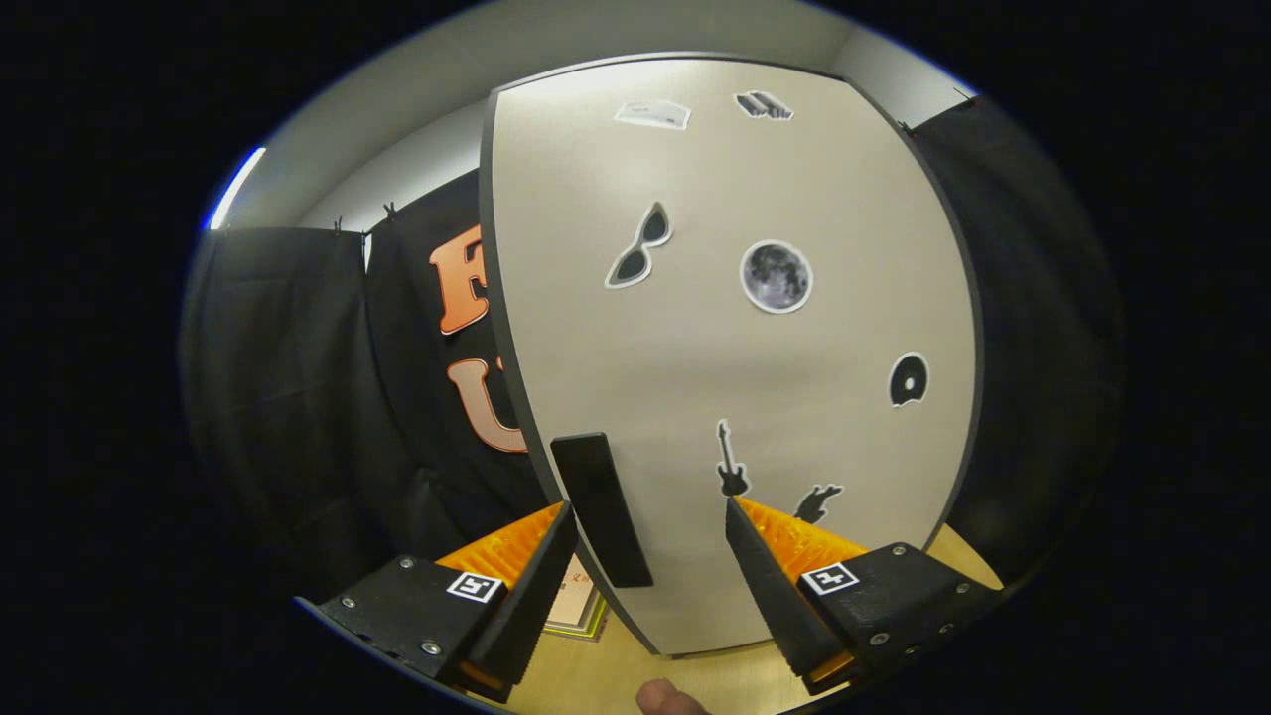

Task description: Open the shoe cabinet door, grab the shoes and put them into the shoe cabinet, then close the shoe cabinet door.

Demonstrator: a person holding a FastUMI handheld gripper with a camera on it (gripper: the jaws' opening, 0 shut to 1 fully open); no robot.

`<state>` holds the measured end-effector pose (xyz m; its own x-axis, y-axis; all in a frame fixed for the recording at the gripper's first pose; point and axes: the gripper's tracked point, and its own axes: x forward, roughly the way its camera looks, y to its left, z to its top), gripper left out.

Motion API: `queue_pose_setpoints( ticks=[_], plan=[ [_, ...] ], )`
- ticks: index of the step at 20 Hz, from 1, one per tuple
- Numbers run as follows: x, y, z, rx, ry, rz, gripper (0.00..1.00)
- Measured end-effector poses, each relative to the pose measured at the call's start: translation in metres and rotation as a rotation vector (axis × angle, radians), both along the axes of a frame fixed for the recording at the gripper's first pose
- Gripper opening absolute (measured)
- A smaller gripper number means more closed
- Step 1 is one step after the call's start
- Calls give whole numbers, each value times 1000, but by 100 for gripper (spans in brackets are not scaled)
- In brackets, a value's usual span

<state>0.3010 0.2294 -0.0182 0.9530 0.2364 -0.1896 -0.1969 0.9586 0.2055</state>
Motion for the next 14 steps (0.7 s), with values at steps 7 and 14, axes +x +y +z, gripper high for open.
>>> queue_pose_setpoints(
  ticks=[7, 14],
  plan=[
    [-116, -110, 23, -82, -54, -55, 93],
    [-223, -184, 26, -131, -73, -128, 94]
  ],
)
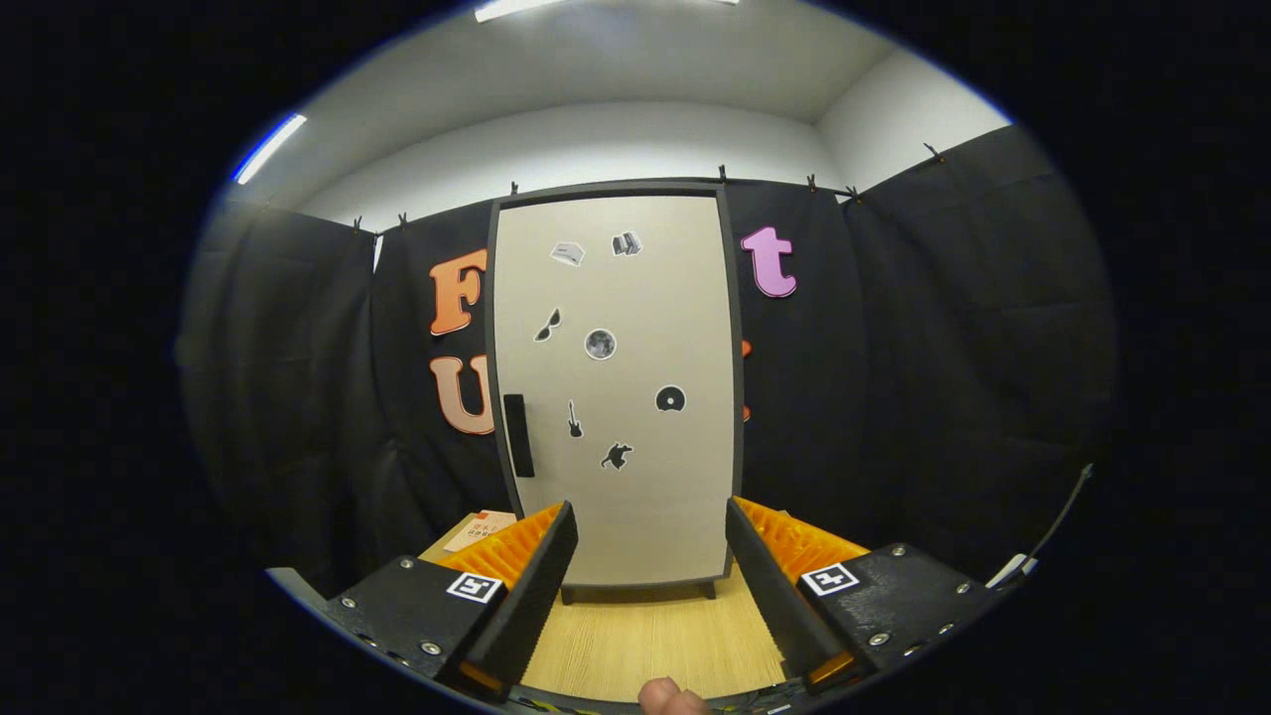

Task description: Open the shoe cabinet door, grab the shoes and put them into the shoe cabinet, then close the shoe cabinet door.

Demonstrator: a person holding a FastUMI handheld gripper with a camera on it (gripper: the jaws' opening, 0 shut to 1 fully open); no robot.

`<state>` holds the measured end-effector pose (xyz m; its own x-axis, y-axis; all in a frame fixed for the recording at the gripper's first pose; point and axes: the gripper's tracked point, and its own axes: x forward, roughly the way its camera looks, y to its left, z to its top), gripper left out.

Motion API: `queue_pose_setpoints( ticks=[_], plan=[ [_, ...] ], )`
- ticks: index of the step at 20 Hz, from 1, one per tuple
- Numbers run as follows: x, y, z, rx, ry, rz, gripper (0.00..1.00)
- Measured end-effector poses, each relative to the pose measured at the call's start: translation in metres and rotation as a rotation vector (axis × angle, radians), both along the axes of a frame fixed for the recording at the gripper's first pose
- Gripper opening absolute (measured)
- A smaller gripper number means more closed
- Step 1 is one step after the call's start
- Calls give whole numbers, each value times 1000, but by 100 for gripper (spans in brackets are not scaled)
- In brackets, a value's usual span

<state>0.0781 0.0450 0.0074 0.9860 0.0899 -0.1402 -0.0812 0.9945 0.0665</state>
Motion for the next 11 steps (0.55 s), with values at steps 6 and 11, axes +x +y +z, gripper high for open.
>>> queue_pose_setpoints(
  ticks=[6, 11],
  plan=[
    [-44, -20, 8, 40, -33, -23, 94],
    [-50, -20, 12, 45, -41, -28, 94]
  ],
)
